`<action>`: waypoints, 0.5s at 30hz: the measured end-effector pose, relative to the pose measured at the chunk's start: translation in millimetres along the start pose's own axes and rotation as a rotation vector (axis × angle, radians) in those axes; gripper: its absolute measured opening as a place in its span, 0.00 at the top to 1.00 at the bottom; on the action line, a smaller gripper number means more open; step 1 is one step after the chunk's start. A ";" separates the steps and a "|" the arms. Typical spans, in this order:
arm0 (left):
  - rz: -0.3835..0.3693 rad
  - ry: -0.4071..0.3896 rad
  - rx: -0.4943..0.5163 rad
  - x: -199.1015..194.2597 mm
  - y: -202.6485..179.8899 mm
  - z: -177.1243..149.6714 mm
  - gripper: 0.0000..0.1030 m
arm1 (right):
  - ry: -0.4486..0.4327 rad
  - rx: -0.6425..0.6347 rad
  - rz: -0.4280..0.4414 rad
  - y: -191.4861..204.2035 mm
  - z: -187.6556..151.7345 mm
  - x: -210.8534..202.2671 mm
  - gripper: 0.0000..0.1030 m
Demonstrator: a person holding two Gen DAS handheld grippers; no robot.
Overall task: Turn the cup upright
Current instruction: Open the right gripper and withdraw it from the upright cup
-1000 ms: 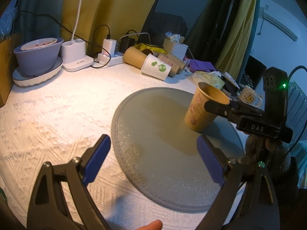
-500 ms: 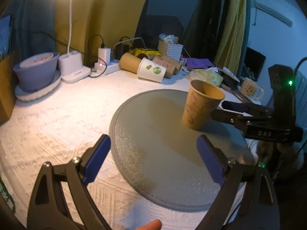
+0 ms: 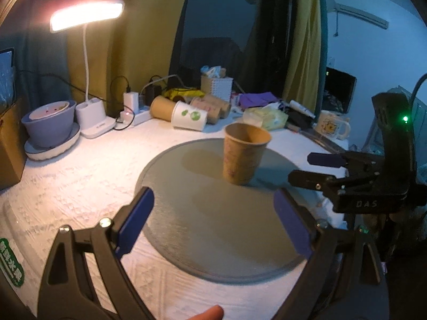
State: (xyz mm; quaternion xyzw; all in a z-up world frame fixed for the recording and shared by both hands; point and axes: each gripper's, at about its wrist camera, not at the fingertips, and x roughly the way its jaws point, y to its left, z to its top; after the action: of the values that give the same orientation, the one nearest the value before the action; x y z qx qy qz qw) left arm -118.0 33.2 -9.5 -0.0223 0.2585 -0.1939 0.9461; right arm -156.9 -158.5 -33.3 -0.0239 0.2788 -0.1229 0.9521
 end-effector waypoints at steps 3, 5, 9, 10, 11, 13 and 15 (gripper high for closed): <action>-0.015 -0.015 -0.010 -7.7 -6.2 -0.2 0.11 | -0.018 0.000 -0.025 3.7 -1.6 -12.7 0.28; -0.016 -0.027 -0.007 -12.9 -10.6 0.0 0.11 | -0.025 -0.004 -0.024 5.7 -2.7 -20.6 0.28; -0.008 -0.060 0.021 -25.0 -20.9 2.7 0.11 | -0.047 -0.002 -0.031 8.8 -4.8 -37.3 0.28; -0.009 -0.065 0.023 -27.1 -22.7 3.8 0.11 | -0.052 -0.001 -0.033 9.4 -5.4 -40.6 0.28; -0.011 -0.071 0.023 -29.7 -24.8 4.8 0.11 | -0.058 0.000 -0.035 10.2 -6.0 -45.0 0.28; -0.010 -0.084 0.024 -34.6 -30.2 7.1 0.11 | -0.069 0.001 -0.037 11.6 -6.8 -52.7 0.28; -0.010 -0.105 0.028 -40.5 -34.2 7.9 0.11 | -0.078 -0.001 -0.043 12.5 -7.0 -58.9 0.28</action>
State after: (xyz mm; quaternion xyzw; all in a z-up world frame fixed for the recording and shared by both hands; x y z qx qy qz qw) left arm -158.2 16.5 21.7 -0.0203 0.2058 -0.2009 0.9575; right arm -205.8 -131.6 -9.7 -0.0351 0.2408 -0.1423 0.9595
